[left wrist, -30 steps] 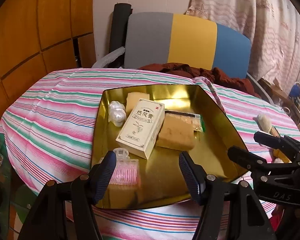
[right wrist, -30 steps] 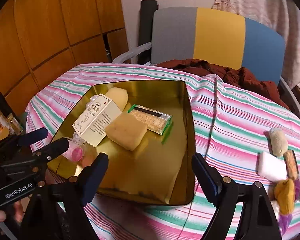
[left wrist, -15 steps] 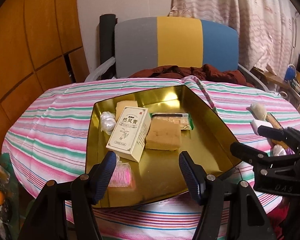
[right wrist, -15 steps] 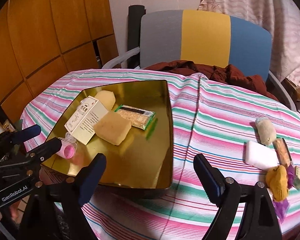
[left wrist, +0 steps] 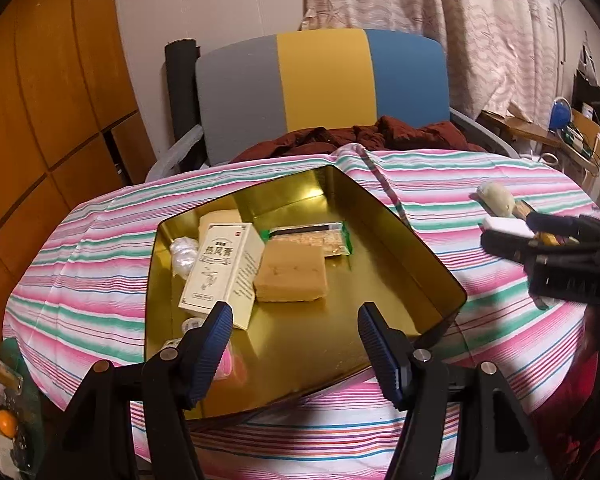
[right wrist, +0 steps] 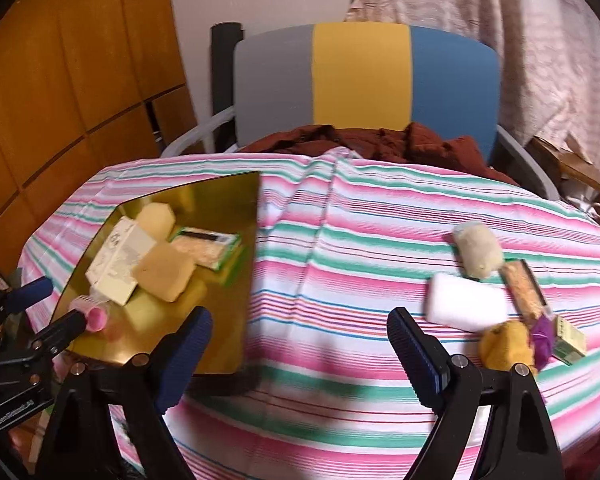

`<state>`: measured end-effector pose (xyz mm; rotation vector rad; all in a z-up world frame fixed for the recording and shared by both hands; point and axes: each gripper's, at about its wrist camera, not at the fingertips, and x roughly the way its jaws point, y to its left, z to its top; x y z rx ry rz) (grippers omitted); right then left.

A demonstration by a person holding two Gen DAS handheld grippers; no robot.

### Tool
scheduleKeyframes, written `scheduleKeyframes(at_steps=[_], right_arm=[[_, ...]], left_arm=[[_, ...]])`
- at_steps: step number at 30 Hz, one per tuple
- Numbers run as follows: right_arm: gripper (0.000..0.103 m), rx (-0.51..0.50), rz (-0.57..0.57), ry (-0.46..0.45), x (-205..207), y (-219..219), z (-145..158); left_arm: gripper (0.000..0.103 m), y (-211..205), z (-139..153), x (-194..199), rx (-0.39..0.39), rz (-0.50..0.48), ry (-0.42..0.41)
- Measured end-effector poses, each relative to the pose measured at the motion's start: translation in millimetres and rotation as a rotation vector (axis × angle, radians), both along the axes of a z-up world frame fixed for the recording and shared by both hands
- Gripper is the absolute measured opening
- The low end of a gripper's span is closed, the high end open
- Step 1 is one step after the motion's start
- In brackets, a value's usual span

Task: Organize objects
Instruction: 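Move both tools back toward the remaining items on the cloth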

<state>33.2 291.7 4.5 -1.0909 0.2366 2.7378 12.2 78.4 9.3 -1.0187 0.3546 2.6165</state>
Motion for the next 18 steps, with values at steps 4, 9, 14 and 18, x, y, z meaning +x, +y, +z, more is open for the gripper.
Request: scheduleKeyframes(at_steps=[4, 9, 14, 18], right_arm=[[0.09, -0.005, -0.051, 0.006, 4.6, 24.9, 5.3], [0.09, -0.01, -0.133, 0.024, 13.3, 63.5, 15.6], [0.09, -0.013, -0.237, 0.038, 25.8, 109.8, 19.9], [0.09, -0.061, -0.363, 0.045, 40.8, 159.8, 13.6]], left_arm=[[0.066, 8.7, 0.1, 2.4, -0.014, -0.029, 0.004], [0.066, 19.5, 1.1, 4.1, -0.016, -0.061, 0.004], [0.066, 30.8, 2.9, 3.7, -0.006, -0.103, 0.004], [0.066, 40.7, 4.9, 3.7, 0.021, -0.146, 0.0]])
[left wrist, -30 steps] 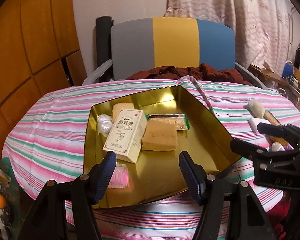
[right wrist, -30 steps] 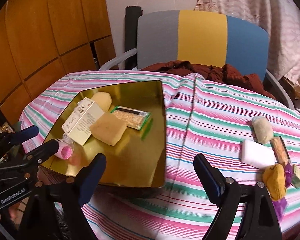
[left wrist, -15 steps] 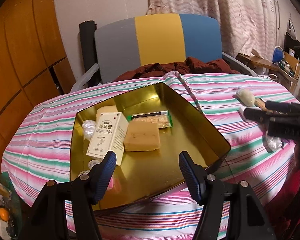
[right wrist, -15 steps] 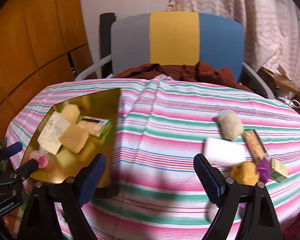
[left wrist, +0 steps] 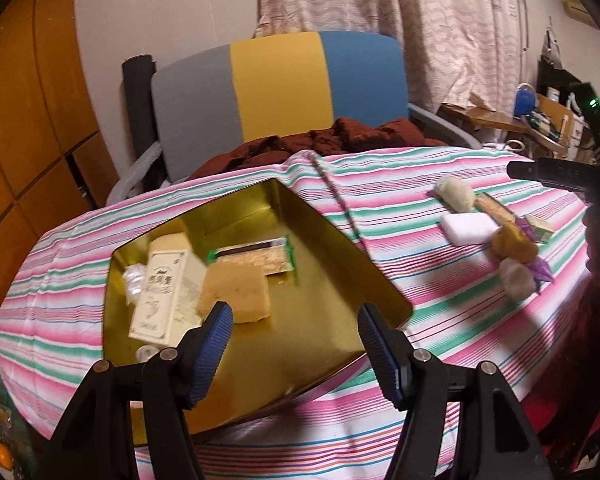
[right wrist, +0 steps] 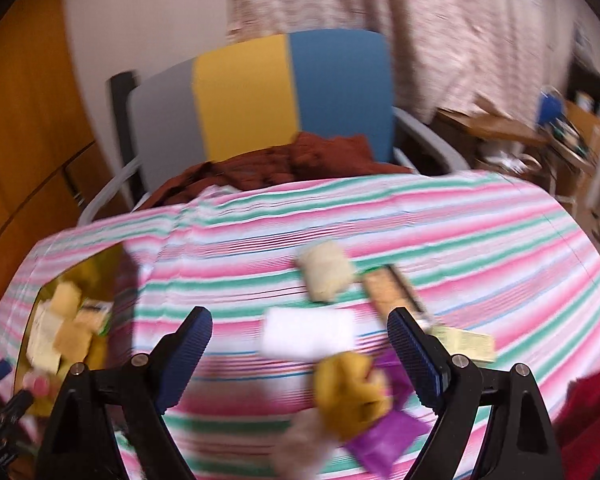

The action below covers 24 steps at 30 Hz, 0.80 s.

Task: Organize objects
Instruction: 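Move both tools back toward the remaining items on the cloth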

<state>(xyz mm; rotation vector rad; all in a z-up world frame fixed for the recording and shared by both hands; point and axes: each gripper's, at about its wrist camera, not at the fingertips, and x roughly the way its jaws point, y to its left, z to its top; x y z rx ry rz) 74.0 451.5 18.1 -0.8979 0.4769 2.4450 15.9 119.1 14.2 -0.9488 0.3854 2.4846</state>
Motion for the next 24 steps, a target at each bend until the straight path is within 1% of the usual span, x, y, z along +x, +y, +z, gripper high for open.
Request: scheduleKeyframes(at_steps=[4, 6, 9, 12, 16, 19, 24], right_arm=[[0.09, -0.113, -0.126, 0.055, 16.8, 43.5, -9.9], [0.091, -0.18, -0.19, 0.089, 26.3, 59.8, -16.0], [0.092, -0.235, -0.23, 0.126, 35.9, 69.6, -19.4], [0.093, -0.253, -0.232, 0.15, 37.5, 72.1, -19.4], [0.093, -0.276, -0.229, 0.18, 41.7, 73.2, -19.7], [0.096, -0.303, -0.234, 0.212, 46.1, 76.7, -21.0], [0.097, -0.371, -0.218, 0.232, 45.9, 82.3, -27.5]], left_arm=[[0.066, 11.5, 3.4, -0.2, 0.034, -0.041, -0.017], [0.066, 20.3, 4.6, 0.2, 0.036, -0.067, -0.024], [0.066, 39.6, 5.2, 1.0, 0.024, -0.115, -0.045], [0.066, 66.7, 1.9, -2.4, 0.043, -0.195, -0.102], [0.061, 103.4, -6.1, -3.4, 0.053, -0.287, -0.17], [0.061, 132.3, -12.8, -1.0, 0.054, -0.36, -0.201], [0.06, 167.5, -29.9, -0.7, 0.056, -0.438, -0.284]])
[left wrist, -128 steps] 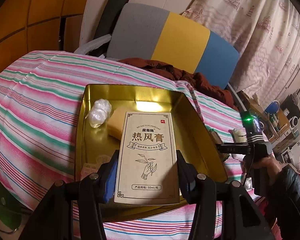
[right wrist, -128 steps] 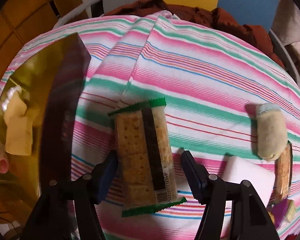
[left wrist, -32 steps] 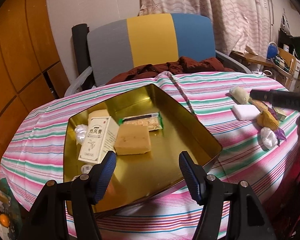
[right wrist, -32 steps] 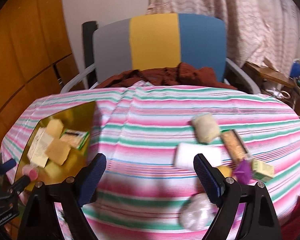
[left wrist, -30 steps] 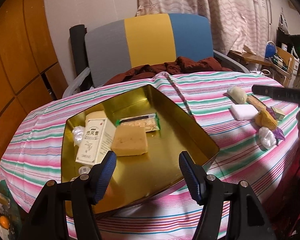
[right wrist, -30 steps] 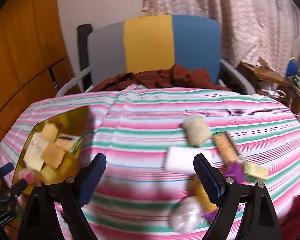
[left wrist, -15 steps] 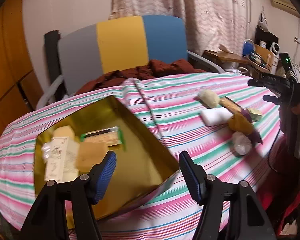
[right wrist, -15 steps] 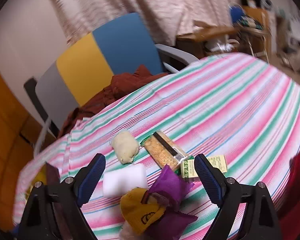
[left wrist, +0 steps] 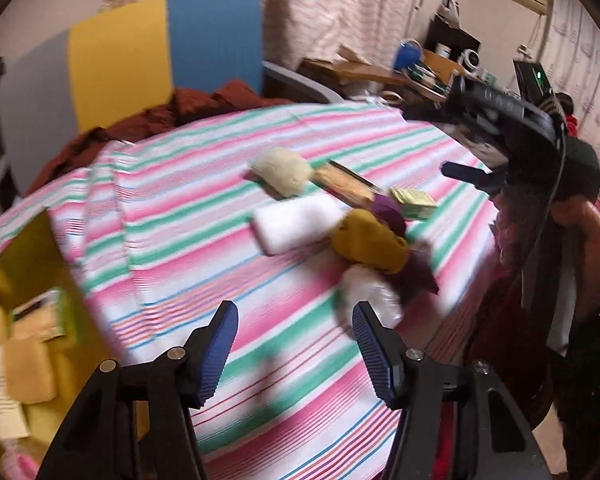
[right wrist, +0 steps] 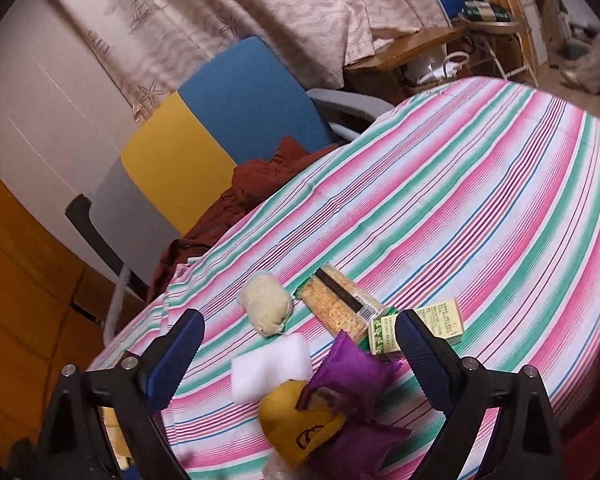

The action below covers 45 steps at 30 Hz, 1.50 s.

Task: Organize objects
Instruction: 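Move both tools back toward the remaining items on the cloth, then grasp the clear plastic-wrapped bundle with the left tool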

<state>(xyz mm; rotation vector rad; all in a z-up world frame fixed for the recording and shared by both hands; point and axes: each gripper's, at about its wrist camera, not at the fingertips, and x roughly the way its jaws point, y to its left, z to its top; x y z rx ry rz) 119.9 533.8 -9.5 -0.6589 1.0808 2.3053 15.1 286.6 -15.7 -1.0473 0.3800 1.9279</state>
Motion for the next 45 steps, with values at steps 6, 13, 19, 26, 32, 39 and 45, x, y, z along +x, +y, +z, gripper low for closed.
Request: scheduleKeyframes(at_steps=[6, 13, 19, 26, 32, 39, 45], right_arm=[[0.097, -0.018, 0.039, 0.0, -4.9, -1.8, -3.2], [0.097, -0.039, 0.045, 0.007, -6.4, 0.5, -6.1], [0.097, -0.053, 0.041, 0.002, -6.9, 2.9, -8.7], [0.097, -0.057, 0.046, -0.031, -10.8, 2.6, -12.4], [0.097, -0.088, 0.058, -0.07, -16.4, 2.2, -21.1], [0.097, -0.129, 0.103, -0.144, -23.7, -7.8, -29.3], [0.097, -0.158, 0.234, -0.229, -36.5, -32.1, -28.3]], left_arm=[[0.056, 31.0, -27.8, 2.6, -0.026, -0.066, -0.104], [0.054, 65.8, -42.8, 3.8, -0.036, -0.119, -0.161], [0.039, 86.3, -65.4, -1.0, -0.062, -0.133, -0.176], [0.037, 61.9, -67.5, 2.7, -0.03, -0.138, -0.102], [0.037, 33.0, -65.9, 8.0, -0.061, -0.104, -0.046], [0.037, 7.4, -66.3, 17.0, -0.082, -0.091, -0.007], [0.037, -11.9, -67.1, 18.3, -0.062, -0.078, -0.019]])
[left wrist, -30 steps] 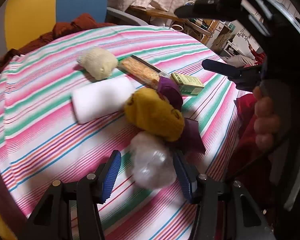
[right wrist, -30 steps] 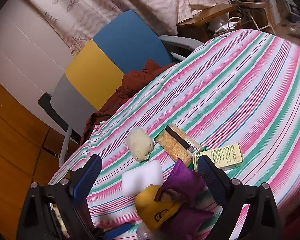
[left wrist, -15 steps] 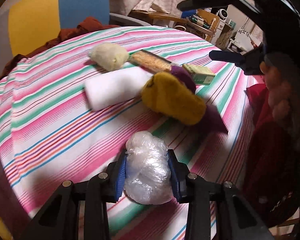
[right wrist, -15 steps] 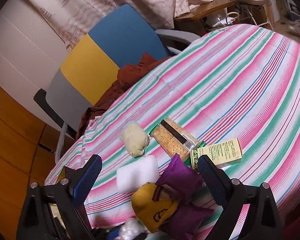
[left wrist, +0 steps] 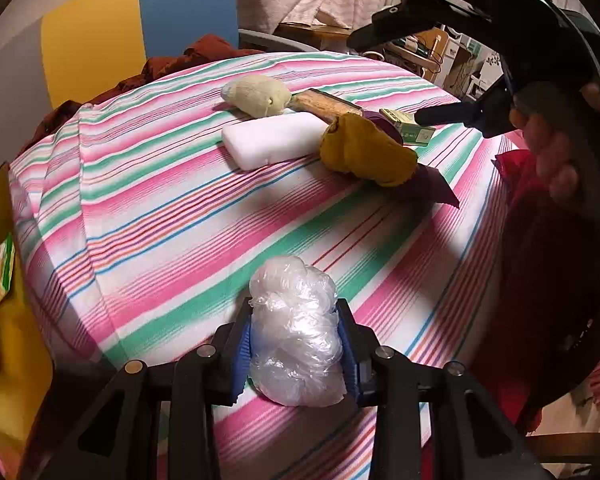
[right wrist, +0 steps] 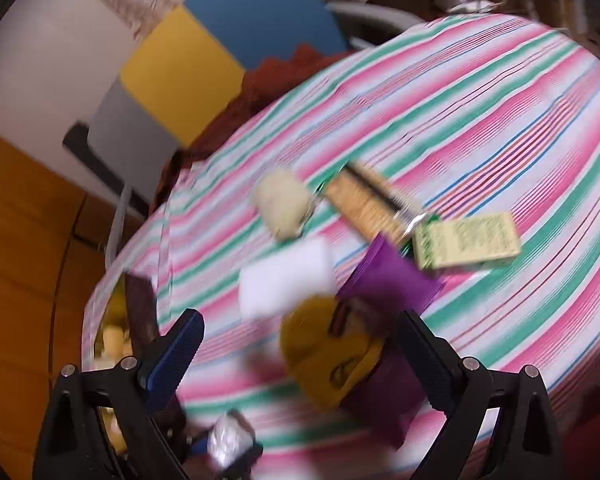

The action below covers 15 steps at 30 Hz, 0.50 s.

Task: Organize objects
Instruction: 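Grasp the clear plastic-wrapped bundle with the left tool, then grasp a purple sachet with the right tool while the left tool holds the plastic bundle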

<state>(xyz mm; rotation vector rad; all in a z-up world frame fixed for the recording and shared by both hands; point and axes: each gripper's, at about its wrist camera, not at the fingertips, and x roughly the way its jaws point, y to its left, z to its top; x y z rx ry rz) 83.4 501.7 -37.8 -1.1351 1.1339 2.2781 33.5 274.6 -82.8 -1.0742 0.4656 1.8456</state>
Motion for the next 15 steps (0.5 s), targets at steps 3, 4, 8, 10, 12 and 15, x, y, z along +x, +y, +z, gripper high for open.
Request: scheduleKeyframes(at_steps=[3, 4, 8, 10, 12, 15], right_arm=[[0.098, 0.007, 0.01, -0.057, -7.8, -4.0, -5.8], [0.098, -0.013, 0.029, -0.068, -12.4, -6.3, -10.8], [0.098, -0.019, 0.078, -0.119, -29.7, -18.5, -26.3], [0.098, -0.048, 0.118, -0.084, -35.8, -25.4, -27.7], [0.098, -0.064, 0.177, -0.015, -38.9, -35.2, -17.6], [0.098, -0.013, 0.211, -0.031, -39.1, -42.7, -4.8]], left_arm=[[0.037, -4.4, 0.0, 1.4, 0.008, 0.002, -0.002], [0.037, -5.8, -0.1, 2.0, 0.011, 0.002, -0.002], [0.037, -10.2, 0.5, 4.4, 0.014, 0.003, 0.0], [0.037, -13.6, 0.5, 5.5, 0.019, 0.003, -0.002], [0.037, -16.1, 1.1, 6.2, 0.023, 0.002, -0.001], [0.037, -17.8, 2.4, 7.0, 0.032, 0.007, -0.007]])
